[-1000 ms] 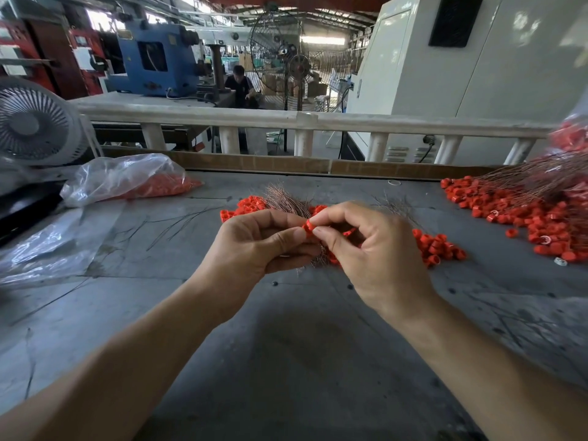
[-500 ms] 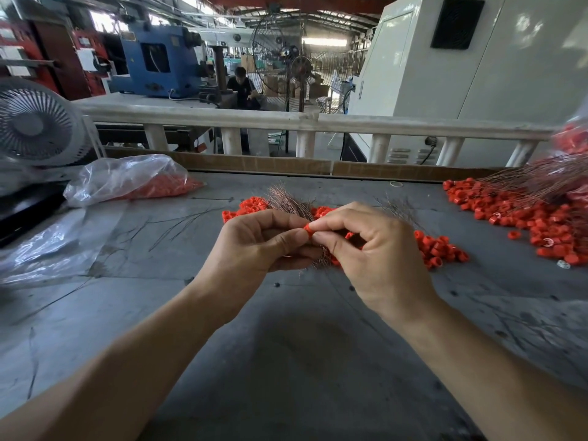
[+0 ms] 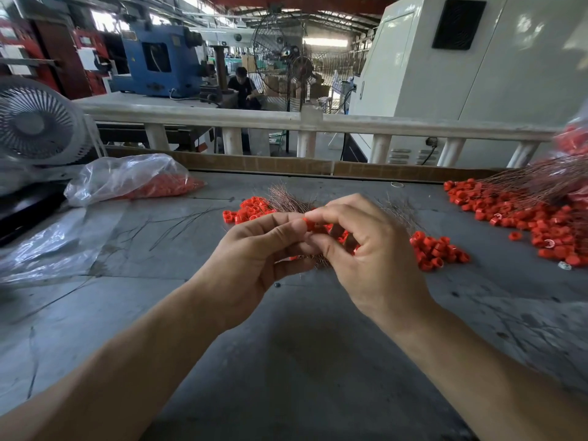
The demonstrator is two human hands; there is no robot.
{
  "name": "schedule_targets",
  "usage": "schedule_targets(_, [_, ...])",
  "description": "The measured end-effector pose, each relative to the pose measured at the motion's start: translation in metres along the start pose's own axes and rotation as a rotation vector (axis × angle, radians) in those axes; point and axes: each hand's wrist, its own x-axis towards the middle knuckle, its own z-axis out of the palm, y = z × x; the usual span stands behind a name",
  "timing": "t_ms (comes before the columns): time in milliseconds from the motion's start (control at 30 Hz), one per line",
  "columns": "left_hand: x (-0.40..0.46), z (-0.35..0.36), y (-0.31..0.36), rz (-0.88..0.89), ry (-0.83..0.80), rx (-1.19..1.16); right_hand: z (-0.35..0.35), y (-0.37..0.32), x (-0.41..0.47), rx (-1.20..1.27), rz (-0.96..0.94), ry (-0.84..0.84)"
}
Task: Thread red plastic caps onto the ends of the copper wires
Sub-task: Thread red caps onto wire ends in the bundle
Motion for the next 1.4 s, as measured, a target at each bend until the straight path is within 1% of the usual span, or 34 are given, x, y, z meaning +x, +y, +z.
schedule_targets(233, [-0.0023,0.0035,0.0013,-0.049,-0.016,-0.04,0.0053,-0.0019,-0.0011,-0.141,-0.052,0.02])
schedule_targets(400, [-0.0014,0.0033,0.0018,-0.033,-0.031,-0.035,0.0042,-0.0008,0.0005,-0.133,-0.093,0.037])
schedule_targets(567, [-0.0001,0.0018,0.0013,-0.041,-0.054,-0.092,0.0017,0.004,-0.0002,-0.131,-0.092,0.036])
schedule_targets(767, [-0.0029,0.0046,0.0015,-0.011,-0.055,0.02,0.0002,0.0022,-0.0003,-0.124,-0.104,0.034])
schedule_targets(1133, [-0.0036,0.0032,-0.0001,0.019,-0.005,0.105,0.0001,0.0022,0.0002,-0.235,-0.164,0.007])
schedule_targets(1267, [-0.004,0.0035,0.0004,-0.002,-0.015,0.1,0.0005,0.0018,0.0,-0.262,-0.185,0.02])
schedule_targets(1400, [-0.0027,0.002,0.0025,-0.03,-0.013,0.058,-0.0011,0.0024,0.0004,-0.253,-0.161,0.032])
